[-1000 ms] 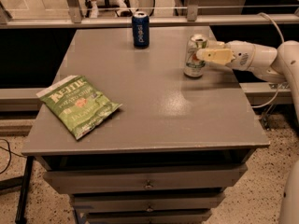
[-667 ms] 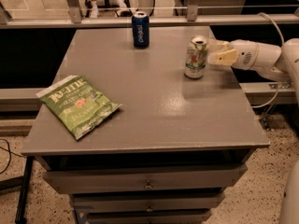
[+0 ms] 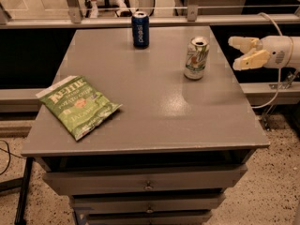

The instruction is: Place 7up can upright

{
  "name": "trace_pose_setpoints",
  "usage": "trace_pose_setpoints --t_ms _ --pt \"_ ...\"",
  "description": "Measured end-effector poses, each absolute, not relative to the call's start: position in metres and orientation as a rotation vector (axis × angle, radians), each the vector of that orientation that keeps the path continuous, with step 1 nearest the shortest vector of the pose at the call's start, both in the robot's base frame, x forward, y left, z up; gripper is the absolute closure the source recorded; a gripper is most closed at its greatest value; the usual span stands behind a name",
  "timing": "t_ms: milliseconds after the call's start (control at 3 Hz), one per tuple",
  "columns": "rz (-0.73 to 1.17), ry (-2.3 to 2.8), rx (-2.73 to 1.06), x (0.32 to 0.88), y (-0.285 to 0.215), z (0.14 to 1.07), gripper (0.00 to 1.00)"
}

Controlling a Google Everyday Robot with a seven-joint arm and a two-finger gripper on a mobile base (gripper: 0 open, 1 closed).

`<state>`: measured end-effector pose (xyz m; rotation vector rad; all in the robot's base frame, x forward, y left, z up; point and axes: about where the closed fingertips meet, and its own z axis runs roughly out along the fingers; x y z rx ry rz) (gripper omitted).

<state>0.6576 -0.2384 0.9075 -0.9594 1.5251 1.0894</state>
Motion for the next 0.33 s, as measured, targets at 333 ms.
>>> trace_pose_setpoints --t_ms 333 --pt "1.088 1.526 -0.963 0.6592 -0.2372 0.9076 0.0"
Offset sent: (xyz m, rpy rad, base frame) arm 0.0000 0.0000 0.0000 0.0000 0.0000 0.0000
